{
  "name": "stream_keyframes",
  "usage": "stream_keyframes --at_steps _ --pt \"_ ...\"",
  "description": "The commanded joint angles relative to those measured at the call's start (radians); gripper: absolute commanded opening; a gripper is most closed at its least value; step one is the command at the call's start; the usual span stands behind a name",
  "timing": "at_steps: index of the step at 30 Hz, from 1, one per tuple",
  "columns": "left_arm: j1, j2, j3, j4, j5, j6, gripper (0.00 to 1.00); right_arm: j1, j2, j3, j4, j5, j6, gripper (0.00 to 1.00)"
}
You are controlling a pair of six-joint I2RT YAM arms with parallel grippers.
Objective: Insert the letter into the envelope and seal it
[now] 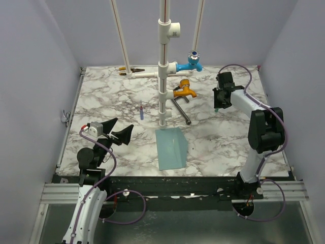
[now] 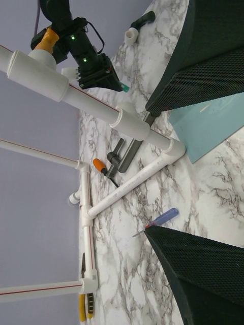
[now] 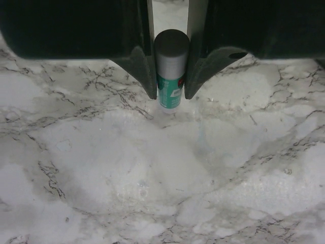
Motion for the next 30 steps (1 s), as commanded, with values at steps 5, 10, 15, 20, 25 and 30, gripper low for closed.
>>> stream_keyframes --at_steps 5,10,15,20,25,30 --pt "-0.007 -0.019 -0.024 -0.006 0.193 -0.016 0.95 0.006 -0.343 -0.049 -0.179 -0.082 0.029 0.01" --pt "-0.092 -0.001 -0.023 -0.006 0.302 0.009 0.97 0.08 -0.565 -0.026 -0.286 -0.246 0.012 0.01" --pt "-0.177 0.028 -0.018 -0.006 0.393 0.018 0.98 0.386 -0.685 0.053 -0.339 -0.23 0.009 0.01" --pt "-0.262 0.064 0.095 -0.16 0.61 0.221 0.99 0.75 -0.609 0.127 -0.39 -0.188 0.014 0.01" --pt "-0.355 0.113 0.253 -0.477 0.595 0.451 0.99 0.905 -0.54 0.152 -0.261 -0.267 0.051 0.01" --pt "-0.382 0.15 0.301 -0.491 0.595 0.488 0.95 0.967 -0.558 0.042 0.021 -0.396 0.068 0.0"
